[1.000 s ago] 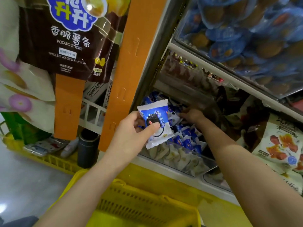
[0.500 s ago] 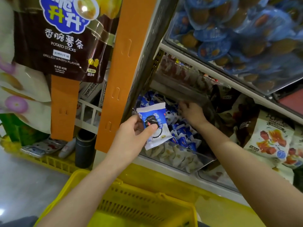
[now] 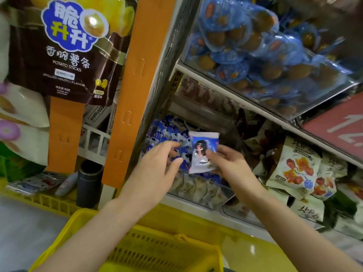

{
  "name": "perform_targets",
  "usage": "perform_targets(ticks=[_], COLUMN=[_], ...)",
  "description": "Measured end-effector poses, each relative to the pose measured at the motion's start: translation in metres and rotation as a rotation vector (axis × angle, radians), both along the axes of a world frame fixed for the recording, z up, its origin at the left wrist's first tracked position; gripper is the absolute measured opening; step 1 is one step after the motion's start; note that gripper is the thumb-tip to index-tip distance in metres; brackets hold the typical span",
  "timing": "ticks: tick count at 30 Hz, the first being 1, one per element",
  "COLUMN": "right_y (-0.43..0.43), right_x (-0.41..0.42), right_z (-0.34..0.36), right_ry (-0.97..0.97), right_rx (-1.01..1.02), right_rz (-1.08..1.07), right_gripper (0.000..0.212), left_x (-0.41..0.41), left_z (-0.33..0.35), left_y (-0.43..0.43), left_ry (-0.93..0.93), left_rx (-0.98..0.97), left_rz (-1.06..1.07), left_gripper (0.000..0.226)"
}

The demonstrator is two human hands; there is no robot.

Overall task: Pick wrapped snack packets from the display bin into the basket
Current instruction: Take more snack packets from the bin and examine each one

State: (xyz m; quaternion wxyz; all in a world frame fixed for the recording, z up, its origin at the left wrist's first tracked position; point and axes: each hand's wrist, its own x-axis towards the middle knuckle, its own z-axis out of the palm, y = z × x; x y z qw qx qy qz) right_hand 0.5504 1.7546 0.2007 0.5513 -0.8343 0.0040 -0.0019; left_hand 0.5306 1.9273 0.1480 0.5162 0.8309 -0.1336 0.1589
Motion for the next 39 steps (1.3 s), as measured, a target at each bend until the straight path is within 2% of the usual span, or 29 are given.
perform_targets(ticks=[2,4,6,9,13,18,21,25,28,31,34,36,37,39], right_y=[-0.012,-0.020,-0.022,-0.020,-0.019,-0.020,-0.028,-0.031,-0.026,-0.017,-0.013,-0.014,-0.015,-0.018], right_x=[0.025,0.052,0.077,0.107,0.129,0.137,0.138,0.137,0.140,0.145,0.149,0.150,0.150,0.150], right_z=[0.003,0.006,0.003,-0.015,-0.038,-0.048,-0.047,-0.043,-0.043,-0.047,-0.052,-0.051,-0.049,-0.043], right_ry=[-0.079,-0.177,-0.191,-0.136,-0.129,-0.139,-0.088,0.035,0.017,-0.003,0.106,0.183,0.210,0.248], right_rx=[-0.144,-0.409,-0.595,-0.728,-0.684,-0.669,-0.737,-0.907,-0.900,-0.874,-0.908,-0.913,-0.912,-0.926], right_rz=[-0.203,-0.336,-0.362,-0.347,-0.315,-0.307,-0.299,-0.192,-0.171,-0.156,-0.110,-0.068,-0.046,-0.006], right_gripper=[0.011,0.019,0.021,0.022,0.024,0.030,0.028,0.014,0.027,0.030,0.027,0.016,0.018,0.034], left_x=[0.003,0.006,0.010,0.012,0.014,0.017,0.018,0.018,0.018,0.019,0.020,0.020,0.021,0.021], left_z=[-0.002,-0.005,-0.009,-0.012,-0.016,-0.021,-0.023,-0.025,-0.025,-0.025,-0.027,-0.028,-0.029,-0.029], left_y=[0.004,0.005,0.005,0.007,0.007,0.006,0.006,0.005,0.005,0.005,0.005,0.004,0.004,0.004], left_ry=[-0.139,-0.207,-0.217,-0.238,-0.329,-0.378,-0.396,-0.398,-0.386,-0.391,-0.405,-0.415,-0.419,-0.431], left_rx=[0.217,0.348,0.441,0.534,0.525,0.520,0.527,0.537,0.545,0.546,0.537,0.537,0.539,0.539], left_rz=[0.062,0.082,0.058,0.017,0.080,0.090,0.092,0.105,0.106,0.115,0.122,0.125,0.125,0.131], left_gripper=[0.037,0.035,0.033,0.038,0.026,0.027,0.028,0.029,0.030,0.029,0.028,0.032,0.035,0.038])
